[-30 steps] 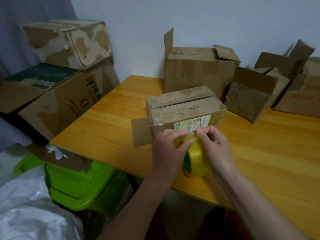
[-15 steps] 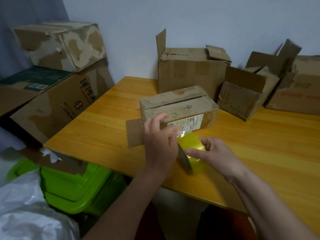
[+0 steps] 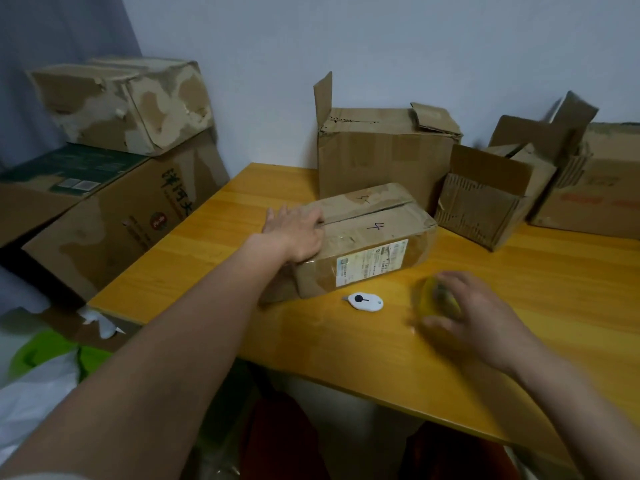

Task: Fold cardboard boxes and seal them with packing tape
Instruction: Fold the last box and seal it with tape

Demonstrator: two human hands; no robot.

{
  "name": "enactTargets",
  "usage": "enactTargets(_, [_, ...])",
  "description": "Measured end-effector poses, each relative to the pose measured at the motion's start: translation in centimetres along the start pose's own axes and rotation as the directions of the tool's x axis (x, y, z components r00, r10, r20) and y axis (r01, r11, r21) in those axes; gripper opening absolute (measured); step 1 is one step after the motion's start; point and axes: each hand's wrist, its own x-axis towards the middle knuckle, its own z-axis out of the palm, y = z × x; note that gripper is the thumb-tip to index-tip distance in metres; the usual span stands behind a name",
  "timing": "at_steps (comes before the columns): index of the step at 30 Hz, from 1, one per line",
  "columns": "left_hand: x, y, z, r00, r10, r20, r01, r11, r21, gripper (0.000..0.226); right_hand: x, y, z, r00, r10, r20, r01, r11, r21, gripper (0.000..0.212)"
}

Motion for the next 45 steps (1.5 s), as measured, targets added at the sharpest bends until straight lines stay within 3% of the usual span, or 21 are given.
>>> enactTargets(3, [-1.7, -0.9, -0.6, 0.999, 0.007, 0.045, -0.008, 1.0, 0.019, 0.041, 1.4, -3.3, -0.1, 0.995, -0.02, -0.094, 0.055, 0.919, 0.389, 0.065])
enactTargets(7, [-5.8, -1.3, -2.1, 0.998, -0.048, 0.035, 0.045, 0.995, 0.092, 0.039, 4.5, -7.4, 0.7, 0.999, -0.038, 0.017, 0.013, 0.678, 0.735, 0.07])
enactTargets(9, [-7.6, -2.6, -2.6, 0.999, -0.051, 0.015, 0.048, 0.986, 0.159, 0.041, 6.2, -9.1, 0.9, 0.995, -0.042, 0.094, -0.058, 0.526, 0.849, 0.086])
enactTargets(11, [-9.0, -4.6, -2.3, 0.998, -0.066, -0.017, 0.067, 0.996, 0.056, 0.044, 8.0, -10.1, 1.1, 0.986, -0.065, 0.151, -0.108, 0.439, 0.892, 0.085])
enactTargets(15, [-10.9, -6.4, 1.0, 0.999, 0.001, 0.048, 0.019, 0.914, -0.405, 0.049, 10.4, -11.9, 0.2, 0.975, -0.074, 0.21, -0.156, 0.445, 0.882, 0.07])
enactTargets(18, [-11.6, -6.1, 3.7, 0.998, 0.053, -0.038, -0.065, 0.882, -0.467, 0.072, 10.8, -14.4, 1.0, 0.985, 0.021, 0.169, -0.166, 0.34, 0.926, 0.065])
enactTargets(21, [-12.0, -5.4, 4.5, 0.997, -0.026, -0.071, -0.029, 0.736, -0.676, 0.057, 10.3, -15.6, 4.2, 0.982, 0.187, 0.031, -0.11, 0.428, 0.897, 0.073])
enactTargets(23, [-12.4, -5.3, 4.5, 0.997, -0.047, -0.065, -0.02, 0.642, -0.766, 0.067, 9.5, -15.2, 5.7, 0.977, 0.195, -0.084, -0.014, 0.456, 0.89, 0.072])
enactTargets(26, [-12.1, -5.6, 5.0, 0.995, -0.059, -0.084, -0.035, 0.582, -0.813, 0.066, 8.4, -14.5, 7.6, 0.965, 0.126, -0.23, 0.147, 0.465, 0.873, 0.065])
enactTargets(29, [-11.8, -5.9, 5.5, 0.991, -0.059, -0.12, -0.065, 0.576, -0.815, 0.064, 7.2, -13.7, 9.0, 0.929, 0.005, -0.37, 0.296, 0.589, 0.752, 0.048])
enactTargets(31, [-11.8, -6.0, 5.7, 0.986, -0.043, -0.162, -0.108, 0.572, -0.813, 0.062, 7.2, -12.7, 9.3, 0.91, -0.138, -0.392, 0.381, 0.654, 0.654, 0.049])
enactTargets(34, [-11.9, -6.7, 6.5, 0.968, -0.016, -0.249, -0.182, 0.639, -0.748, 0.057, 8.3, -10.6, 9.0, 0.871, -0.36, -0.336, 0.486, 0.732, 0.477, 0.061])
enactTargets(37, [-11.8, -7.1, 7.1, 0.955, -0.042, -0.294, -0.19, 0.675, -0.713, 0.053, 8.8, -9.4, 8.4, 0.817, -0.513, -0.264, 0.577, 0.733, 0.362, 0.069])
enactTargets(39, [-11.7, -6.9, 7.5, 0.941, -0.073, -0.33, -0.188, 0.698, -0.691, 0.058, 9.0, -9.1, 7.8, 0.808, -0.548, -0.219, 0.588, 0.726, 0.357, 0.07])
enactTargets(41, [-11.7, -6.5, 8.0, 0.921, -0.111, -0.375, -0.172, 0.747, -0.642, 0.065, 9.2, -9.0, 6.3, 0.821, -0.564, -0.084, 0.561, 0.774, 0.292, 0.078])
enactTargets(43, [-11.8, -6.0, 8.3, 0.9, -0.136, -0.414, -0.153, 0.791, -0.593, 0.071, 8.9, -9.7, 4.8, 0.85, -0.52, 0.08, 0.514, 0.854, 0.082, 0.091])
enactTargets(45, [-12.0, -5.3, 8.6, 0.891, -0.14, -0.433, -0.147, 0.812, -0.566, 0.077, 8.6, -11.4, 4.3, 0.889, -0.453, 0.072, 0.458, 0.885, -0.084, 0.095])
